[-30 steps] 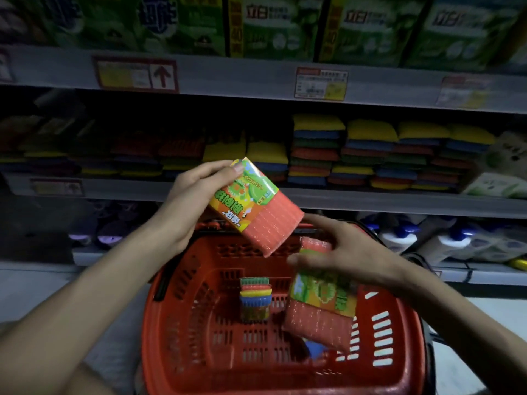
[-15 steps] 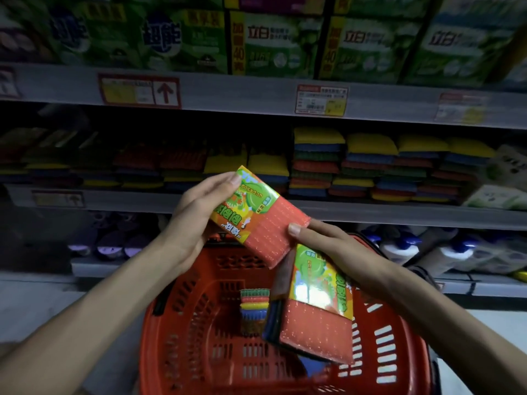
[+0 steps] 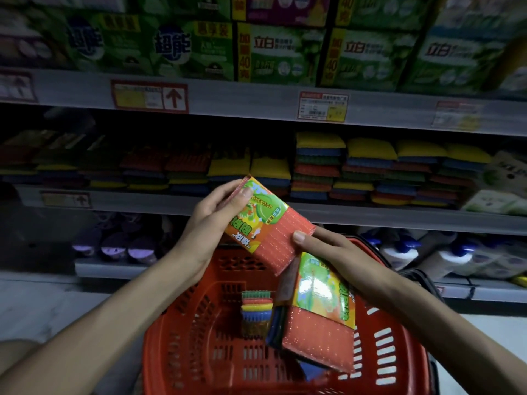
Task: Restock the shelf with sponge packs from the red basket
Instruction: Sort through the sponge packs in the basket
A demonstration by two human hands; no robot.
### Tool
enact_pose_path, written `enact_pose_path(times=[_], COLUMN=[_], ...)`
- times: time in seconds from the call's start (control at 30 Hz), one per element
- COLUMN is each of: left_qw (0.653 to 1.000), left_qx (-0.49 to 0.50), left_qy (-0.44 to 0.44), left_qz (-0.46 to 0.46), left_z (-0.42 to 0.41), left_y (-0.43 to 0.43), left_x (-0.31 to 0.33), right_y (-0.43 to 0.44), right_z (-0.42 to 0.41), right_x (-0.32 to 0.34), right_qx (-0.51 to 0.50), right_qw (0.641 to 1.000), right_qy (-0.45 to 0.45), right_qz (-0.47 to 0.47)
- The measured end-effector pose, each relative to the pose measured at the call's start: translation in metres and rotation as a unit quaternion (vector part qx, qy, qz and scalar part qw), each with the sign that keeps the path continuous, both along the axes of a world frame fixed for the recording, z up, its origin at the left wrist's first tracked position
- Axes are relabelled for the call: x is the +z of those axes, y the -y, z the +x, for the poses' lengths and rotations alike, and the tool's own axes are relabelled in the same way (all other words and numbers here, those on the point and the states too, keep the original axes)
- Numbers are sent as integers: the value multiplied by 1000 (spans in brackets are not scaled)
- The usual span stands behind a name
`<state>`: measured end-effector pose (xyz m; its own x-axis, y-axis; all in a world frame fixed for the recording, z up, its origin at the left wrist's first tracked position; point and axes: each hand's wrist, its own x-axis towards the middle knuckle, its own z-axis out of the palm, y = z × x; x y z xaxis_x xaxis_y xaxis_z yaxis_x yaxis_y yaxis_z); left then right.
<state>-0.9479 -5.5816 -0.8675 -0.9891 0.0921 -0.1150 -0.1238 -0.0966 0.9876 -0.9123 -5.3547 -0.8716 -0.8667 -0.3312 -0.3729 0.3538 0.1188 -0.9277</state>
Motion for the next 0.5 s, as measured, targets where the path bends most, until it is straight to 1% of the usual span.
enact_pose_path(times=[0.23,0.37,0.5], left_qw=[997,997,997], left_qx=[-64,-66,-74], left_qy=[26,2,-12], left_qz=[39,32,4], left_z=[-4,-2,4], left_y=[11,13,11], left_x=[0,-2,-2], right_y=[5,10,11], right_z=[2,3,4], right_x=[1,0,-3], right_qx=[-14,-30,-41], right_qw=[999,999,998], right_qy=[-2,-21,-43], right_qz=[-33,-23,-6])
